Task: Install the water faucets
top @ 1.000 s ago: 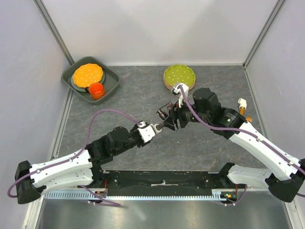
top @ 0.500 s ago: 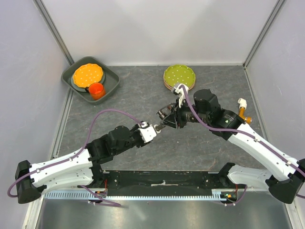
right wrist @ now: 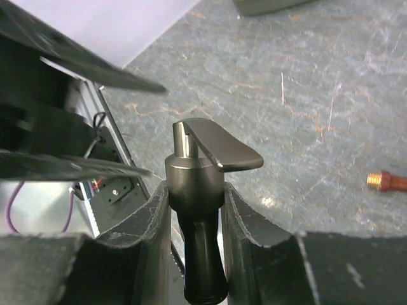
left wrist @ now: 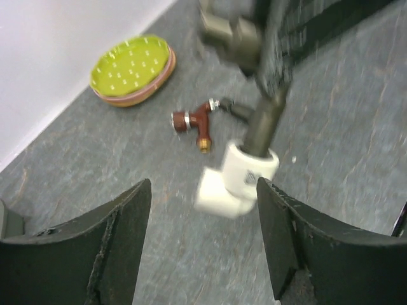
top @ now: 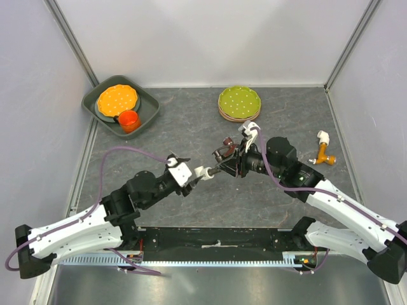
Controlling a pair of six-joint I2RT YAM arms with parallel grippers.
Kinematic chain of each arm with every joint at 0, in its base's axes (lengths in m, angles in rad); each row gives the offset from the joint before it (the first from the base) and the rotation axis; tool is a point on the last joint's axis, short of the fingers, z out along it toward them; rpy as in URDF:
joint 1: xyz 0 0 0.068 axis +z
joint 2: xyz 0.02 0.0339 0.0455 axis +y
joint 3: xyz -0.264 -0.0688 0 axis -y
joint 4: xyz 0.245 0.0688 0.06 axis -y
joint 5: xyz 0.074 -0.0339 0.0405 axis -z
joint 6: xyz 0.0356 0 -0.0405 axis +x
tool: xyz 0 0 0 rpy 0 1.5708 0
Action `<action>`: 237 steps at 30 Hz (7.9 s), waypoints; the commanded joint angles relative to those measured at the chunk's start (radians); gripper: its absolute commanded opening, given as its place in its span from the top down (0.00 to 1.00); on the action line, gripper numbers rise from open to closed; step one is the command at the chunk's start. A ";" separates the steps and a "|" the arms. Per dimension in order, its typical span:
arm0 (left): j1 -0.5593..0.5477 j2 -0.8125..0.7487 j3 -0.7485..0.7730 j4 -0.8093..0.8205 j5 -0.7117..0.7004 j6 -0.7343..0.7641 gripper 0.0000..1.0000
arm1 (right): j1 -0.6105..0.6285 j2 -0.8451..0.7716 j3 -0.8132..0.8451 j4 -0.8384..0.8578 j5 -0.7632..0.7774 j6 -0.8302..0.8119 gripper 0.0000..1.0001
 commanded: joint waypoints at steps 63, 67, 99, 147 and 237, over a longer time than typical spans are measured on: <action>0.368 0.307 0.259 -0.160 0.137 -0.973 0.98 | 0.009 0.041 -0.468 0.918 0.203 0.235 1.00; 0.347 0.287 0.290 -0.152 0.047 -0.906 0.98 | 0.012 0.026 -0.479 0.881 0.324 0.346 1.00; -0.167 0.218 0.067 0.468 -0.618 -0.262 0.42 | 0.078 0.049 -0.556 0.890 0.628 0.923 1.00; 0.607 0.677 0.486 -0.241 0.927 -0.872 0.18 | -0.081 0.061 -0.516 1.153 0.199 0.182 1.00; 0.497 0.390 0.425 -0.157 0.714 -0.634 0.17 | -0.254 0.219 -0.533 1.513 0.026 0.624 1.00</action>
